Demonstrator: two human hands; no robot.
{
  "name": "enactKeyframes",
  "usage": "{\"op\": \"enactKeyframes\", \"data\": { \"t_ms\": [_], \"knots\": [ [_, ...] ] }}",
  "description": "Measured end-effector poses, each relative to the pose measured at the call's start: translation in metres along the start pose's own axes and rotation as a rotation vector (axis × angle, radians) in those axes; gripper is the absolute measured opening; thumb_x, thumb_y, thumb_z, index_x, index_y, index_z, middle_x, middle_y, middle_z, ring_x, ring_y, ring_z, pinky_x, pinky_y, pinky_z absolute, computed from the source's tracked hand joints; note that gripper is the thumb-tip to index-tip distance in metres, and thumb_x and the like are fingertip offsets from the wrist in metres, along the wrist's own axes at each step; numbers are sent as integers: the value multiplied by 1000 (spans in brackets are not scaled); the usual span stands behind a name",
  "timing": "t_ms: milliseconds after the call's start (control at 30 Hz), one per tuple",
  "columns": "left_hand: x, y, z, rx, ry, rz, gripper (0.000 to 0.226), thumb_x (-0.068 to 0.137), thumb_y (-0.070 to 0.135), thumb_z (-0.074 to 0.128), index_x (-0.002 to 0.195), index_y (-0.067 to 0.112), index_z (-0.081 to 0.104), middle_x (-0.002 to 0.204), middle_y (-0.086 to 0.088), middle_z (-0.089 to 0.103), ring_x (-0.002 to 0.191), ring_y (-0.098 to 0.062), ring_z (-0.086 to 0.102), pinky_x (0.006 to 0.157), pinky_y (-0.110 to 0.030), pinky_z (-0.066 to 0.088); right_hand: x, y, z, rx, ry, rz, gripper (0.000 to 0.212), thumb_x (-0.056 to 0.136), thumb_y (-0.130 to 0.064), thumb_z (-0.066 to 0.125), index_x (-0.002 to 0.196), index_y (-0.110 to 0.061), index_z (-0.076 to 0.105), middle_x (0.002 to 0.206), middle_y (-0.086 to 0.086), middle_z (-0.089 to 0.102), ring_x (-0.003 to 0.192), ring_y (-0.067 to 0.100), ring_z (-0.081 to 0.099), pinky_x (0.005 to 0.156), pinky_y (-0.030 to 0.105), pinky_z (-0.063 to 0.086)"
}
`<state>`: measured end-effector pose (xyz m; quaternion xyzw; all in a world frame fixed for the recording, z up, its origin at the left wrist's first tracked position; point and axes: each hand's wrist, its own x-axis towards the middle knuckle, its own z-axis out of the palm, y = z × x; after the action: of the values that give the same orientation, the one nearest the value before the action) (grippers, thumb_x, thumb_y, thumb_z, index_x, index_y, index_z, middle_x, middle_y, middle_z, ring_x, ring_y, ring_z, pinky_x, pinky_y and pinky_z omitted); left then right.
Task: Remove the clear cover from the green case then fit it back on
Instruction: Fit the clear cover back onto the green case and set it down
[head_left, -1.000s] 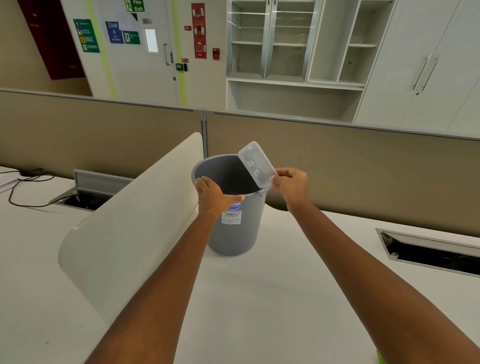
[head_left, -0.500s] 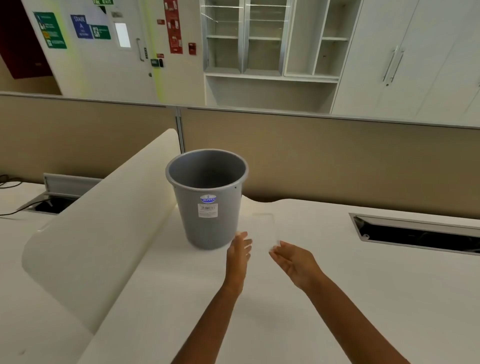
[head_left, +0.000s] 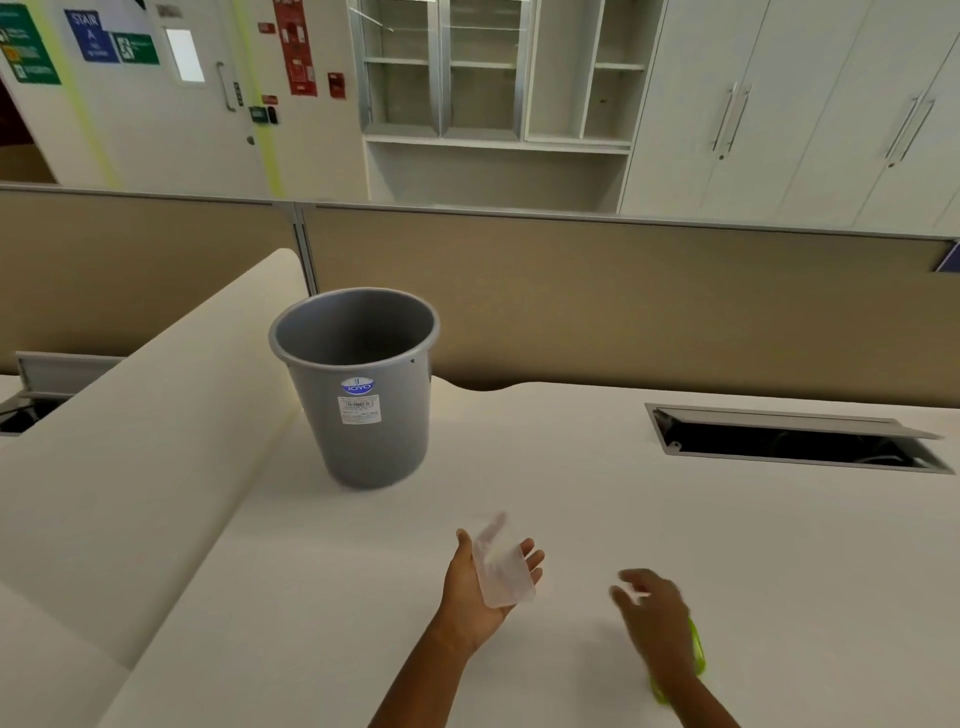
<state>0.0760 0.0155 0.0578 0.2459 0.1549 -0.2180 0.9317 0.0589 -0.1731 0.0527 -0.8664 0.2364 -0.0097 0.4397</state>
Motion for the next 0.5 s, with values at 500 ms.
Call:
{"op": "enactKeyframes", "data": {
  "t_ms": [500],
  "knots": [
    [-3,-25,-6,0,106,-85,64,93,53,26,104,-1,57,77,-21,74,68,-33,72,63,-36,59,10,42,-26,136,-61,235,22,81,-6,64,100,4,69,97,19,68,89,33,59,89,40,45]
  ]
}}
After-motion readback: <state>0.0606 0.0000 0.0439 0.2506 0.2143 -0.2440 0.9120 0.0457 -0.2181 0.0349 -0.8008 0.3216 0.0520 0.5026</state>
